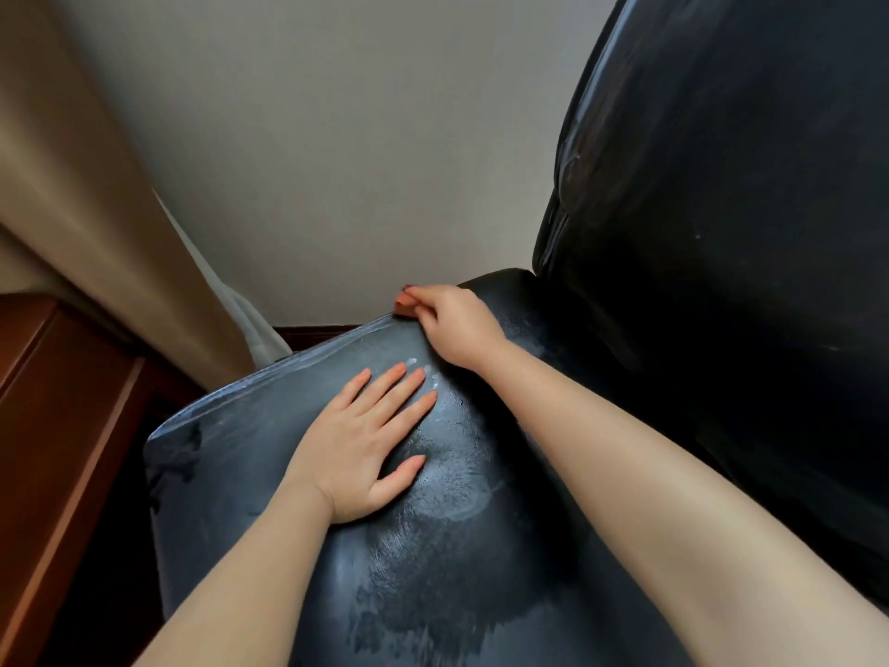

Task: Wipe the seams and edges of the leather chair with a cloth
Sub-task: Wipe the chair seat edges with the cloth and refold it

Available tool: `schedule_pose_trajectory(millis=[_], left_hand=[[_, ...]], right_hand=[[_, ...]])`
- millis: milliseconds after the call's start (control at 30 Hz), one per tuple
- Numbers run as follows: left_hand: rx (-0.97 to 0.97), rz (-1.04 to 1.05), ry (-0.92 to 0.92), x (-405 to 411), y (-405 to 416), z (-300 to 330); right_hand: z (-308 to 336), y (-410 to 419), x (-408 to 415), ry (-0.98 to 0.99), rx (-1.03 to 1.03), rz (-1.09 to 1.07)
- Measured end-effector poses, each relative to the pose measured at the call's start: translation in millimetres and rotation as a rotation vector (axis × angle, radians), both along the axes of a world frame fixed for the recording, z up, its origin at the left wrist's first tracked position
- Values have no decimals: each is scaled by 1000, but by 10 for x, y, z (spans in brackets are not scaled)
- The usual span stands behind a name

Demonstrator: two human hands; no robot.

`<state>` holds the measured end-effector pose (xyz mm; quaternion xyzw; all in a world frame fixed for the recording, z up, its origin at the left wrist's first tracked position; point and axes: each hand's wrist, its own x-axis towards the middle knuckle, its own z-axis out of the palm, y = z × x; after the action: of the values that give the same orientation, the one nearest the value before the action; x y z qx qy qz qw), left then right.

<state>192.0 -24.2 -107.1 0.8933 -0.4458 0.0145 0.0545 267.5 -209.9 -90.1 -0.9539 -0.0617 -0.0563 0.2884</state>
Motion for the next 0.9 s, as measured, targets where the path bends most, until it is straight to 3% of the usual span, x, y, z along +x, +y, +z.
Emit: schedule_pose_trajectory(millis=[133, 367, 533, 733, 900], left_hand=[[-42, 10, -23, 15, 20, -47], [-52, 72, -95, 10, 8, -89], [-51, 112, -111, -2, 0, -80], [-83, 180, -132, -25, -2, -77], [-103, 335, -144, -56, 12, -68]], right_hand=[[-32, -62, 46, -17, 16, -191], [-116, -35, -90, -108, -40, -23], [-50, 84, 80, 16, -67, -71], [-157, 142, -306, -180, -17, 40], [-81, 212, 75, -8, -84, 15]])
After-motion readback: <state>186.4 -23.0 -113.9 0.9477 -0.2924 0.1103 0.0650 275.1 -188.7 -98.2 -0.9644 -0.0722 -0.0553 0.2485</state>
